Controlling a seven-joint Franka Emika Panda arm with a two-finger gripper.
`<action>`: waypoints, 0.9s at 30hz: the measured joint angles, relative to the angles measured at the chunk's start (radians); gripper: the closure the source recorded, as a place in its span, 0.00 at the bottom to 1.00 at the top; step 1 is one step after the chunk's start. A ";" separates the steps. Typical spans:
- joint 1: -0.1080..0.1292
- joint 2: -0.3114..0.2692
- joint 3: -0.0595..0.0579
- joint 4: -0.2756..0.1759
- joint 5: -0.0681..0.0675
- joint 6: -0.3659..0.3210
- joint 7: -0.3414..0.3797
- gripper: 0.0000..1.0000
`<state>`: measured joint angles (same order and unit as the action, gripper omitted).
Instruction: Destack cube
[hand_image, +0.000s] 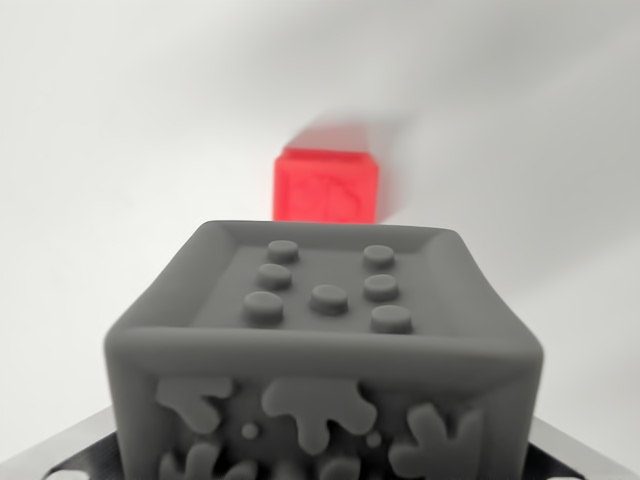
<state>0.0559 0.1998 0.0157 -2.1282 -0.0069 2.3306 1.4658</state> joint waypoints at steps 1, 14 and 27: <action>-0.003 0.000 -0.001 -0.003 0.000 0.001 -0.005 1.00; -0.034 -0.001 -0.011 -0.029 0.002 0.021 -0.071 1.00; -0.065 -0.003 -0.020 -0.053 0.004 0.043 -0.138 1.00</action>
<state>-0.0090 0.1970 -0.0044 -2.1811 -0.0033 2.3739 1.3279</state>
